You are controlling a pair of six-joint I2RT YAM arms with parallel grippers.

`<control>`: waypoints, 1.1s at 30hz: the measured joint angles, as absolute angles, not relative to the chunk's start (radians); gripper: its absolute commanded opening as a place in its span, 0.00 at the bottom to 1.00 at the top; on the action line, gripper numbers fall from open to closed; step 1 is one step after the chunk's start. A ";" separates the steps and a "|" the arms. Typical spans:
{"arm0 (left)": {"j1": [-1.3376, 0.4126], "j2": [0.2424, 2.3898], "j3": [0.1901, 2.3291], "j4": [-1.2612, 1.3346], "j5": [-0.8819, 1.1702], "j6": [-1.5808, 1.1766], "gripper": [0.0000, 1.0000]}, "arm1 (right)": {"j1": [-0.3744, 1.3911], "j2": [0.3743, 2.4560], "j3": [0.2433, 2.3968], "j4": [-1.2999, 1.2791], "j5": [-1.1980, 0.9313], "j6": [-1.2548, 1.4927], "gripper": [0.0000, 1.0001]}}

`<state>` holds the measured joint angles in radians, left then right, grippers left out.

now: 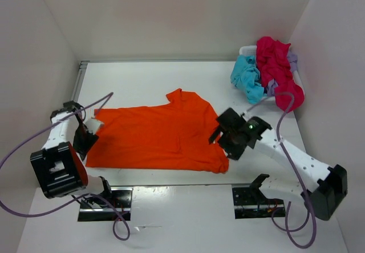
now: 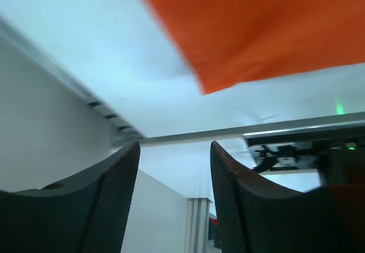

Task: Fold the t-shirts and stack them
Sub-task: Grap the side of the flattened tshirt furthest away from the robot with both arms

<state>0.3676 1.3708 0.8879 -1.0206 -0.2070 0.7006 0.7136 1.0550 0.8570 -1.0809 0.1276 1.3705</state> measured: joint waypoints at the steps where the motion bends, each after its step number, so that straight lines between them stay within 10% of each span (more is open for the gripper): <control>1: 0.397 1.382 0.918 -1.021 -0.214 0.706 0.60 | 0.704 1.101 0.925 -1.077 0.139 1.322 0.90; 8: 0.452 1.567 1.283 -0.836 -0.118 0.636 0.63 | 0.588 1.740 1.600 -0.905 0.225 0.905 0.69; 19: 0.367 1.842 1.366 -0.593 0.072 0.429 0.67 | 0.486 2.503 2.366 -0.934 0.277 0.528 0.66; 33: 0.313 1.946 1.363 -0.476 0.159 0.298 0.68 | 0.477 2.625 2.468 -1.003 0.194 0.444 0.66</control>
